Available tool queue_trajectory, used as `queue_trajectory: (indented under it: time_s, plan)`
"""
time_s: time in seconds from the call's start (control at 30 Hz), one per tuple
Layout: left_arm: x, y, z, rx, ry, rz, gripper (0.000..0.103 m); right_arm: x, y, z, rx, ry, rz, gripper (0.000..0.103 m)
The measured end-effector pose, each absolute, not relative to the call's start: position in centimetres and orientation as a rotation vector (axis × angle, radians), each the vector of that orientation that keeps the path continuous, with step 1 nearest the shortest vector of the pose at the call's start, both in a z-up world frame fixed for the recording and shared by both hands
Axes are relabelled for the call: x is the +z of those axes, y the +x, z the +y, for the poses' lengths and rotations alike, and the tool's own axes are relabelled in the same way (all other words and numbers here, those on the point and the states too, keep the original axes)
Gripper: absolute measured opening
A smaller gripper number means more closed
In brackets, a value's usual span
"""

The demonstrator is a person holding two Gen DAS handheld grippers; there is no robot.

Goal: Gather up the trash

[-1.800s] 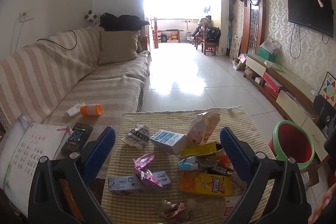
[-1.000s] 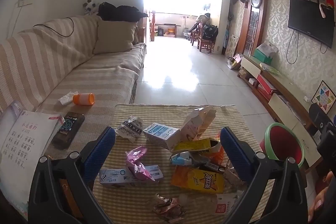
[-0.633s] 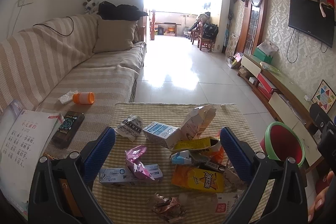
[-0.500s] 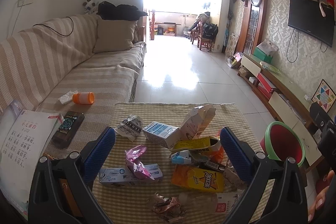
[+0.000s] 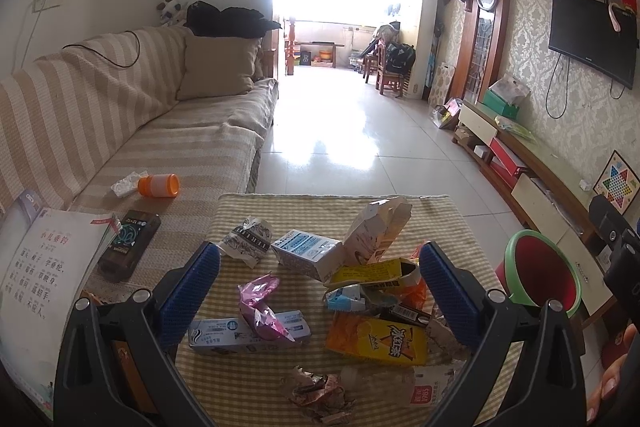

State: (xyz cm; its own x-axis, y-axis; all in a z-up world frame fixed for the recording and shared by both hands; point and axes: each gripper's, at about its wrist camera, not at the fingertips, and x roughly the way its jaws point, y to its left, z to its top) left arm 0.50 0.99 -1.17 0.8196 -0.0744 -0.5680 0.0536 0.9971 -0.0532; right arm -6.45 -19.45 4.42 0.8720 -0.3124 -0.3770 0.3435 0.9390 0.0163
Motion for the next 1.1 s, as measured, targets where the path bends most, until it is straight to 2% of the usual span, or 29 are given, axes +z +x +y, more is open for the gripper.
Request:
queue_trajectory:
  time_s: [1.1]
  plan:
    - [-1.1,0.1,2.1,-0.116,-0.076,0.614,0.095,5.4,-7.4,-19.2,-0.357,0.072,0.373,0.1]
